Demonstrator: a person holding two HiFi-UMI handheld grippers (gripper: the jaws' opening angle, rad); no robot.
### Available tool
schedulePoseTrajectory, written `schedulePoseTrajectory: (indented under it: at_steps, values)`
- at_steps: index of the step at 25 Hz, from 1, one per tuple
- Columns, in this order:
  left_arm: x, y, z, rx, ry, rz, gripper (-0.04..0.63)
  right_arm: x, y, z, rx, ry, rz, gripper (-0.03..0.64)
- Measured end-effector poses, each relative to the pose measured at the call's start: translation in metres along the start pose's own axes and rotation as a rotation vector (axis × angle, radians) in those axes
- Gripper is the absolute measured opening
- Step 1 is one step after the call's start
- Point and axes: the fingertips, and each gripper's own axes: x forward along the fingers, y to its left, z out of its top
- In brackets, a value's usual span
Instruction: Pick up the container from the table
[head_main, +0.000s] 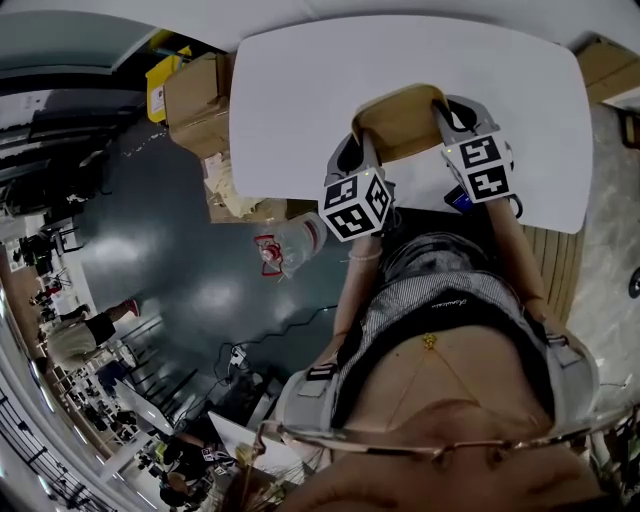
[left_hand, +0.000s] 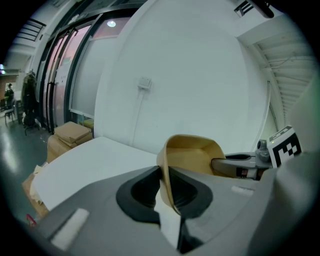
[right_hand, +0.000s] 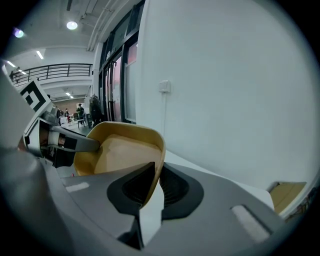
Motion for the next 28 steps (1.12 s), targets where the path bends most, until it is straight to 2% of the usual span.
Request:
schedulePoseTrajectory:
  at_steps: [28]
  values:
    - [0.0013, 0.0066, 0.0001, -0.015, 0.01, -0.003, 0.026, 0.0066, 0.0033, 0.0025, 0.009, 0.01, 0.007, 0.051]
